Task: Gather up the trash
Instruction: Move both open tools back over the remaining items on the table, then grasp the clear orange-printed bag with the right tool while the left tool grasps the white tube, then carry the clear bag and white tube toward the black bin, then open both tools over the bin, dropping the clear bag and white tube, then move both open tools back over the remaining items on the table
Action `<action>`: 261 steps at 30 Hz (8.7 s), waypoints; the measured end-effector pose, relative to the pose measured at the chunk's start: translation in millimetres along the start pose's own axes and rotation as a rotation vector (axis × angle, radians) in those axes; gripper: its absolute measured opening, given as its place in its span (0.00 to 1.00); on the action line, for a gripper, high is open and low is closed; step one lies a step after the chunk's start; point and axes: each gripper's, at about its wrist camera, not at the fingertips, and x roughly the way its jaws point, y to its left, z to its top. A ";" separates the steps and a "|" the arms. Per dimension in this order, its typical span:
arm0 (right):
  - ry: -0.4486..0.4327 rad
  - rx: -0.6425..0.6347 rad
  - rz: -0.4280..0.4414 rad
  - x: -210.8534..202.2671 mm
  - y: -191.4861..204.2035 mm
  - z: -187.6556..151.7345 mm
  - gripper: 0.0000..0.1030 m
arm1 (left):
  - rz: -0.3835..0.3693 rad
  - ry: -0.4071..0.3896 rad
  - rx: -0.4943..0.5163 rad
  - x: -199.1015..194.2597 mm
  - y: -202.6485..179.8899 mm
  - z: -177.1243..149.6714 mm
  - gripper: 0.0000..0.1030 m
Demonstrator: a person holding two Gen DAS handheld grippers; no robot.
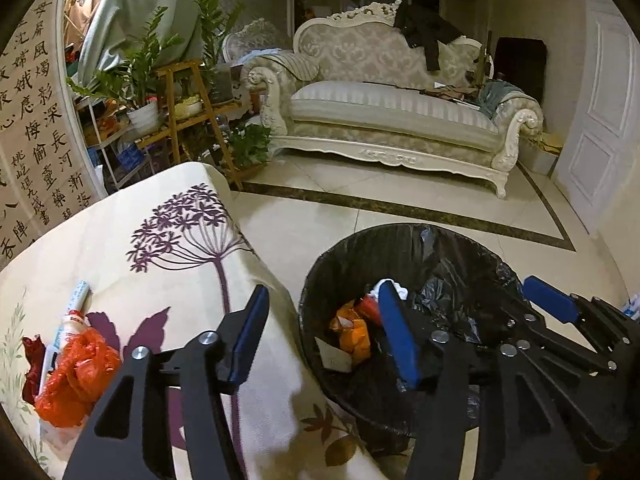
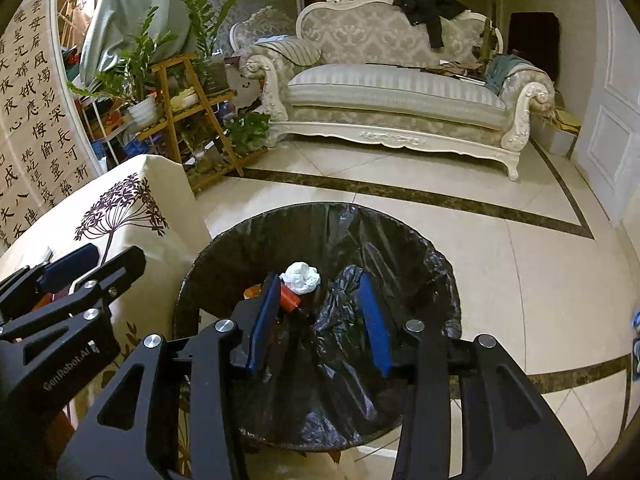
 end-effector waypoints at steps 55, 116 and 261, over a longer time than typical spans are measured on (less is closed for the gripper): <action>0.086 -0.346 0.379 -63.4 234.7 -66.3 0.62 | 0.334 0.007 -0.392 -133.1 219.4 -124.3 0.70; 0.109 -0.272 0.332 -40.1 186.5 -50.1 0.39 | 0.169 0.087 -0.314 -97.0 194.3 -109.8 0.06; 0.034 -0.319 0.361 -57.8 240.7 -29.4 0.76 | 0.383 -0.056 -0.398 -142.9 242.0 -113.1 0.67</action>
